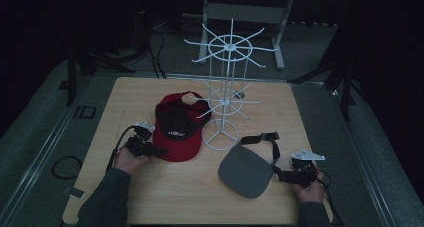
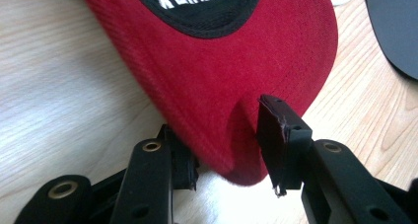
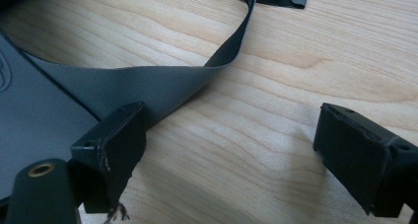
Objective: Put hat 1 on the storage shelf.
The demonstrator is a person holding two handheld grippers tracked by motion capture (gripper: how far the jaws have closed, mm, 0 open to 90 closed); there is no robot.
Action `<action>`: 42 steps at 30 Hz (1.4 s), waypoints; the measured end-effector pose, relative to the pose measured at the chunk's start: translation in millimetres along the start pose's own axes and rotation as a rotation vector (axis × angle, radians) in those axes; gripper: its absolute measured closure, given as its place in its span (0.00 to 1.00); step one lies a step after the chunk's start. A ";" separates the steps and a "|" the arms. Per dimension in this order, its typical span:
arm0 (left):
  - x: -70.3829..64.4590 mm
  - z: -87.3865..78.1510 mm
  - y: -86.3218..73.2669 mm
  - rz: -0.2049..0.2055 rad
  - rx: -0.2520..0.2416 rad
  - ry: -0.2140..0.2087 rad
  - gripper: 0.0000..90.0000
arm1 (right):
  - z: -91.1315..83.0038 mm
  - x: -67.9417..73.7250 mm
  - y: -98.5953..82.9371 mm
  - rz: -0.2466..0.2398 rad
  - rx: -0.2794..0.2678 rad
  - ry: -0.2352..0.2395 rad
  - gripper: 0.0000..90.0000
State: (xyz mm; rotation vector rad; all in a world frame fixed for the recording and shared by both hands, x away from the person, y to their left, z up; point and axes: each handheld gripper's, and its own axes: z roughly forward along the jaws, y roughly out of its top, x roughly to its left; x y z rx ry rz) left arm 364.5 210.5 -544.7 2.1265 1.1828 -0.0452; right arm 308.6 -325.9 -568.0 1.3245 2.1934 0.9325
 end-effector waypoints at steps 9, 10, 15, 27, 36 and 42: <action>5.0 3.7 0.4 -0.033 -0.011 -0.059 0.73 | 0.0 0.0 0.0 0.000 0.000 0.000 0.14; 4.7 3.3 0.4 -0.037 -0.017 -0.067 0.76 | 0.0 0.0 0.0 0.000 0.000 0.000 0.14; 0.2 -0.5 -0.3 -0.037 -0.044 -0.081 0.85 | 0.0 0.0 -0.1 0.000 0.000 0.000 0.14; -12.6 -19.2 -6.8 0.010 -0.124 0.000 0.95 | -0.1 -0.1 -0.2 -0.002 0.000 0.001 0.14; -15.0 -38.0 -12.6 0.034 -0.187 0.125 0.96 | -0.2 -0.1 -0.2 -0.003 0.000 0.002 0.14; -12.5 -48.3 -15.3 0.028 -0.239 0.151 0.96 | -0.2 -0.1 -0.2 -0.002 0.000 0.002 0.14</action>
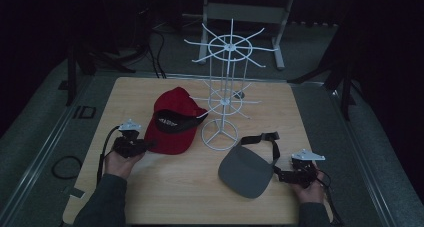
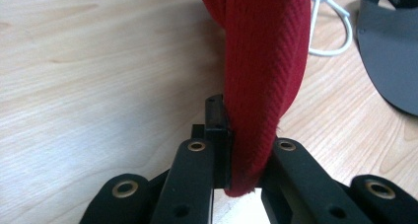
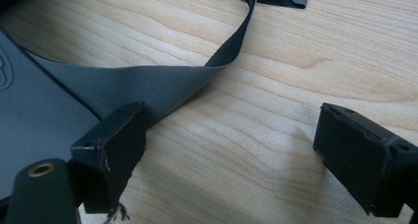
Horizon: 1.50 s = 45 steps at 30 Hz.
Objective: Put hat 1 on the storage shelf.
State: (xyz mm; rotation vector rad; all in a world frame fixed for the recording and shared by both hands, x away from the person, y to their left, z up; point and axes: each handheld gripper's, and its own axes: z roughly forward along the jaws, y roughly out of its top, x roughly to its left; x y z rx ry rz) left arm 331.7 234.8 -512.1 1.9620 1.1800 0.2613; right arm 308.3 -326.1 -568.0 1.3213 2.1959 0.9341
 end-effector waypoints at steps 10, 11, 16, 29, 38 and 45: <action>3.3 -14.6 2.1 0.008 -0.041 0.031 0.96 | 0.0 0.0 0.0 0.000 0.000 0.000 0.14; 3.0 -16.1 2.4 0.008 -0.046 0.034 0.96 | 0.0 0.0 0.0 0.000 0.000 0.000 0.14; 3.4 -23.1 4.8 0.018 -0.061 0.049 0.96 | 0.1 0.1 0.0 0.001 0.000 0.000 0.14; 5.0 -45.0 13.2 0.032 -0.119 0.090 0.96 | 0.1 0.1 0.0 0.001 0.000 0.000 0.14; 4.4 -55.8 21.2 0.046 -0.150 0.112 0.96 | 0.1 0.1 0.0 0.001 0.000 0.000 0.14; 3.4 -63.2 26.5 0.051 -0.176 0.124 0.96 | 0.1 0.1 0.0 0.001 0.000 0.000 0.14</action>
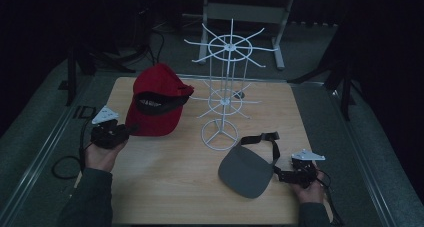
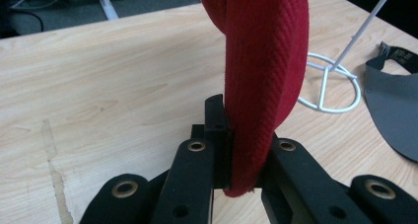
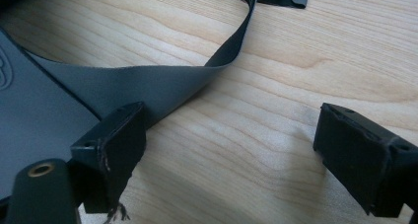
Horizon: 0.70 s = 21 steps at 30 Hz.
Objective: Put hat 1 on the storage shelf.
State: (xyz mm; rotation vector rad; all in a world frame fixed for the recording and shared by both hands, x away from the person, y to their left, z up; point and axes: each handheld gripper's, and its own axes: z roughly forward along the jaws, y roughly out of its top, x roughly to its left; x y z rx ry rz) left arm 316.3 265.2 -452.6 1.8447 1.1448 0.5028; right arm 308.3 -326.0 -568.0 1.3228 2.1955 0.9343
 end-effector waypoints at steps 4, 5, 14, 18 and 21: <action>-0.6 -3.1 4.4 0.008 -0.008 0.004 0.96 | 0.0 0.0 0.0 0.000 0.000 0.000 0.14; -0.8 -3.7 5.5 0.010 -0.010 0.007 0.96 | 0.0 0.0 0.0 0.000 0.000 0.000 0.14; -3.0 -9.8 15.9 0.025 -0.037 0.016 0.96 | 0.0 0.0 0.0 0.000 0.000 0.000 0.14; -4.4 -11.8 20.5 0.030 -0.052 0.020 0.96 | 0.0 0.0 0.0 0.000 0.000 0.000 0.14; -5.0 -13.0 22.9 0.032 -0.058 0.023 0.96 | 0.0 0.2 0.0 0.002 -0.001 0.000 0.14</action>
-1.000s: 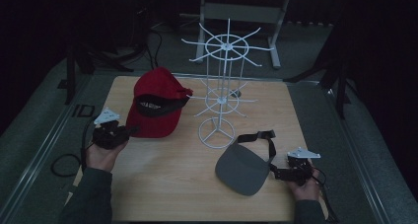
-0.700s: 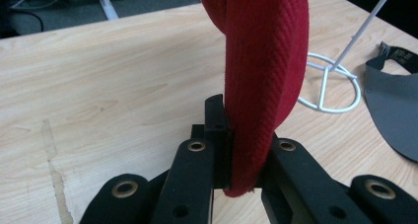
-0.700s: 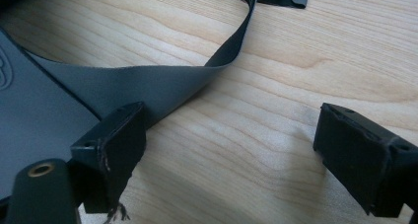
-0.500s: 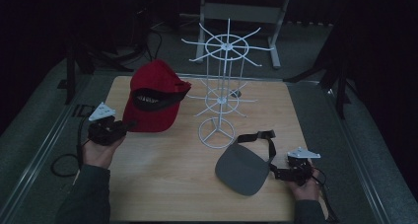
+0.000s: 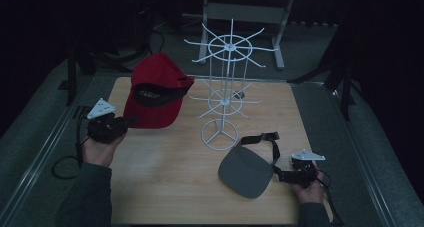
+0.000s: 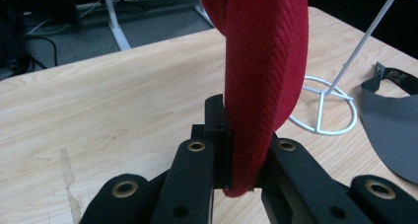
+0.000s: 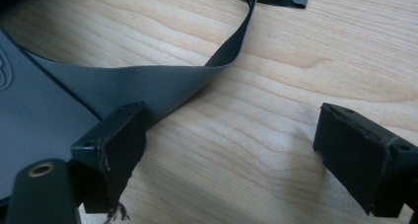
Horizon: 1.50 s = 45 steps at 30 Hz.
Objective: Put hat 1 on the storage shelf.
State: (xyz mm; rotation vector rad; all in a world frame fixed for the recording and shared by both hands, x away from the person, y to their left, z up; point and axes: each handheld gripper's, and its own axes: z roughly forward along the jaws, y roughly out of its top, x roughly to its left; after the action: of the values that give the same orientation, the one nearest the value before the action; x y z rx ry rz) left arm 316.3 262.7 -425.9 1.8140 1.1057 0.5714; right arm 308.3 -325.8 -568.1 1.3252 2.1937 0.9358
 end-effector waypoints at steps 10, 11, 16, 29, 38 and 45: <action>-2.2 -3.5 7.2 0.008 -0.025 0.007 0.96 | 0.0 -0.2 0.0 -0.003 0.000 0.000 0.14; -2.4 -4.4 8.8 0.008 -0.028 0.006 0.96 | 0.0 -0.2 0.0 -0.003 0.000 0.000 0.14; -2.9 -7.0 11.8 0.011 -0.038 0.012 0.96 | 0.1 -0.1 0.0 -0.001 -0.001 -0.001 0.14; -5.3 -13.3 21.3 0.019 -0.071 0.014 0.96 | 0.1 -0.2 0.0 -0.004 0.000 0.000 0.14; -6.8 -17.1 27.2 0.015 -0.096 0.016 0.96 | -0.1 -0.2 0.0 -0.003 0.001 0.000 0.14; -7.4 -21.2 32.4 0.012 -0.114 0.018 0.96 | 0.0 -0.1 0.1 -0.002 0.001 -0.001 0.14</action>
State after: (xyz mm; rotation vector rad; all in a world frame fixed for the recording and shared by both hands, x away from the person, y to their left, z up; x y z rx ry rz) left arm 311.4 260.0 -386.9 1.7210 1.0543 0.6462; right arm 308.4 -325.9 -568.0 1.3232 2.1947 0.9340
